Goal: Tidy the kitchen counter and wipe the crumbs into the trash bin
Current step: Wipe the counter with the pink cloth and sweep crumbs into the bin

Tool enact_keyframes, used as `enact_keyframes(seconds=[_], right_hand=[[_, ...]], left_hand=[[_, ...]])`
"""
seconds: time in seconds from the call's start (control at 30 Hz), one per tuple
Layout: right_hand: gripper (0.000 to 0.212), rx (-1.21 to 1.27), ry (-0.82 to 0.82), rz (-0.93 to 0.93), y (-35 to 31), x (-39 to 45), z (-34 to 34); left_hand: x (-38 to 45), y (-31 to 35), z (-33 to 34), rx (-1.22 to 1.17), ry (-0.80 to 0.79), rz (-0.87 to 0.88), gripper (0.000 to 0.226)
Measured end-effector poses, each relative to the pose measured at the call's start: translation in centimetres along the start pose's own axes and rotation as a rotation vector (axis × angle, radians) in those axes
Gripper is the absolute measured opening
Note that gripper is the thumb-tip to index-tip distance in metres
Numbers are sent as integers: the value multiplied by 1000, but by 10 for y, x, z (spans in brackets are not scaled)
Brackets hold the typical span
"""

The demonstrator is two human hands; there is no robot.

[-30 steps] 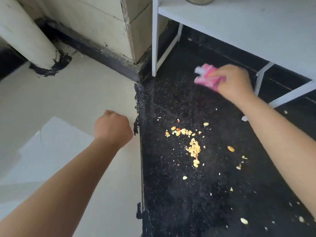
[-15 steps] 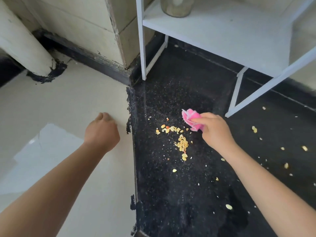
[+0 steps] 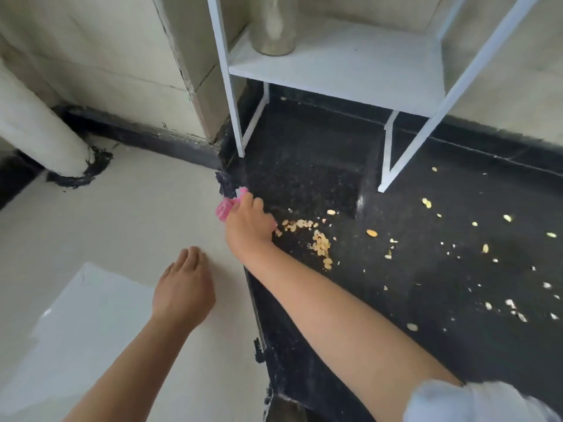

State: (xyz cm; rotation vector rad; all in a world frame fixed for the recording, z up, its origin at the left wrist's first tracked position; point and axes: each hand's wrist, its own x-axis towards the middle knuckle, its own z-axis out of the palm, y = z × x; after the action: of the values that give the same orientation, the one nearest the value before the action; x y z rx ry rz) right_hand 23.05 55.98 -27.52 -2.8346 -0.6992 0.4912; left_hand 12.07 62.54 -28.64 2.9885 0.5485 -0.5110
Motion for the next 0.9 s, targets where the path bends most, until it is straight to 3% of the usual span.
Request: enact_keyframes(seconds=[0.17,0.37,0.57,0.67,0.77,0.9], right_hand=[[46,73,14,208,19,8,0],[46,183,89,659,124,-26,-17],[40,203,186,900,193,-96,-44],[37,200,290,794,181,-110,-57],[34,160,380,493,138,-116,-63],[50,51,334,159,72,-109,-45]], left_hand=[[5,-2,5,35,-34,-2,44],[1,2,4,20,-48,-15,43],[2,3,-2,-5,-88,-34,43],[-1,3,-2,-33,-76,-24,47],[-1,1,0,-56,-65,-17,49],[-1,0,5,-14,-79,-5,49]])
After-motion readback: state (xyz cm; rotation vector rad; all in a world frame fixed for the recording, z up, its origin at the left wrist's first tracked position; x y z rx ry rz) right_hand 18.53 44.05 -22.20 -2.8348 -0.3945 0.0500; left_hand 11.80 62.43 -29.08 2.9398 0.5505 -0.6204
